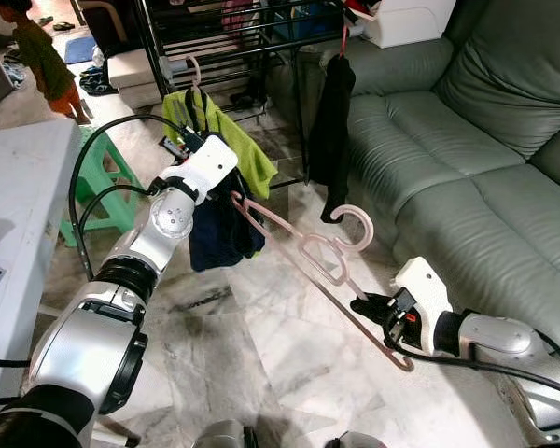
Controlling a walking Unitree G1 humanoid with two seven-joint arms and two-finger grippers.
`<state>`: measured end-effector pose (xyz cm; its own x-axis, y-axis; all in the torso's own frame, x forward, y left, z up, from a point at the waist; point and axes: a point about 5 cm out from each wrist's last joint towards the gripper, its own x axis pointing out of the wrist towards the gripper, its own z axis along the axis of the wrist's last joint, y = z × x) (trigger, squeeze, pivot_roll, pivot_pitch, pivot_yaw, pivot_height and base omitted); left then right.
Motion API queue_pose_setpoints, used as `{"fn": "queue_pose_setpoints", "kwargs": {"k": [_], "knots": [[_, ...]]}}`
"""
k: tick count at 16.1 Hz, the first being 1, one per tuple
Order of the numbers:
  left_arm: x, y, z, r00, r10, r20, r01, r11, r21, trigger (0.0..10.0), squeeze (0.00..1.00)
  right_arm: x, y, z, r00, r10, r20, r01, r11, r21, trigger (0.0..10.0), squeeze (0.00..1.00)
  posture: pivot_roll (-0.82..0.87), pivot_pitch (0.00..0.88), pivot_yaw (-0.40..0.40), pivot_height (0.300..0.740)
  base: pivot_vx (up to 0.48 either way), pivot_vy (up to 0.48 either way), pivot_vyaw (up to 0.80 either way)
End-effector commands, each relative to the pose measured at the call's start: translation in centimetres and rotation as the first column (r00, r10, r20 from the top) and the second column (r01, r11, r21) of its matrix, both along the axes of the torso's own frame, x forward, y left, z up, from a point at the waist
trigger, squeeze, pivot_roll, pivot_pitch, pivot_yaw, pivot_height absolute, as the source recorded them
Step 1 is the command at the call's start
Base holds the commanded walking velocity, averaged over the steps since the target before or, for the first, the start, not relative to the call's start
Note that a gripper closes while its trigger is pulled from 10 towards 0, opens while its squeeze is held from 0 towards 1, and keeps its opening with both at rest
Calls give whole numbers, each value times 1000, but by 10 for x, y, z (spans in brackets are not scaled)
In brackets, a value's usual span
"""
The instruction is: Hang hanger
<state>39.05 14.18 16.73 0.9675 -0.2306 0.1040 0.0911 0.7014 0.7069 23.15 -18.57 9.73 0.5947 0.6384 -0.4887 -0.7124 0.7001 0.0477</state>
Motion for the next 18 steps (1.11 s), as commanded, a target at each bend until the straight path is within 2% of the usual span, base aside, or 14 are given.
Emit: {"fn": "queue_pose_setpoints", "kwargs": {"k": [1,4,7,8,9,10,11,12,13,14,15,16,17,18], "knots": [[2,-10,23,995,-55,87,60,997,-56,10000,0,5,0,-6,998,-51,-31,51,999,5,10000,0,-74,2,61,740,0,0,0],[-6,-30,34,974,-183,131,198,974,-113,10000,0,19,-7,-17,966,-248,-79,252,967,46,10000,0,-68,0,52,740,0,0,0],[-17,-48,34,945,-292,146,311,942,-130,10000,0,25,-11,-23,939,-320,-126,331,940,82,10000,0,-64,1,47,740,0,0,0],[-29,-65,31,908,-390,152,409,904,-127,10000,0,30,-12,-24,919,-368,-142,383,918,101,10000,0,-63,0,45,740,0,0,0],[-33,-71,29,892,-426,149,444,887,-126,10000,0,33,-12,-24,914,-379,-146,396,912,110,10000,0,-61,0,44,740,0,0,0],[-47,-85,22,838,-531,125,544,831,-118,10000,0,38,-11,-22,900,-406,-159,428,892,146,10000,0,-61,0,44,740,0,0,0],[-56,-93,19,801,-586,121,598,793,-117,10000,0,41,-11,-21,887,-427,-174,455,874,173,10000,0,-62,0,41,740,0,0,0],[-73,-106,14,731,-673,113,682,722,-117,10000,0,47,-10,-18,859,-461,-221,506,828,240,10000,0,-60,0,40,740,0,0,0],[-82,-112,14,691,-714,115,723,682,-110,10000,0,51,-11,-17,834,-489,-255,548,788,281,10000,0,-60,0,39,740,0,0,0],[-95,-120,14,627,-770,121,779,613,-132,10000,0,59,-18,-15,767,-573,-288,641,700,314,10000,0,-58,0,38,740,0,0,0],[-98,-122,15,612,-781,123,790,597,-138,10000,0,61,-20,-15,749,-593,-295,662,678,319,10000,0,-58,0,38,740,0,0,0],[-102,-125,14,591,-799,110,804,575,-150,10000,0,69,-33,-12,663,-684,-303,745,567,351,10000,0,-57,0,38,740,0,0,0],[-109,-126,9,552,-831,65,830,539,-145,10000,0,79,-48,-1,535,-776,-335,817,374,438,10000,0,-57,0,38,740,0,0,0],[-112,-125,4,529,-848,37,843,520,-136,10000,0,85,-55,11,474,-802,-363,817,248,520,10000,0,-57,0,38,740,0,0,0]]}}
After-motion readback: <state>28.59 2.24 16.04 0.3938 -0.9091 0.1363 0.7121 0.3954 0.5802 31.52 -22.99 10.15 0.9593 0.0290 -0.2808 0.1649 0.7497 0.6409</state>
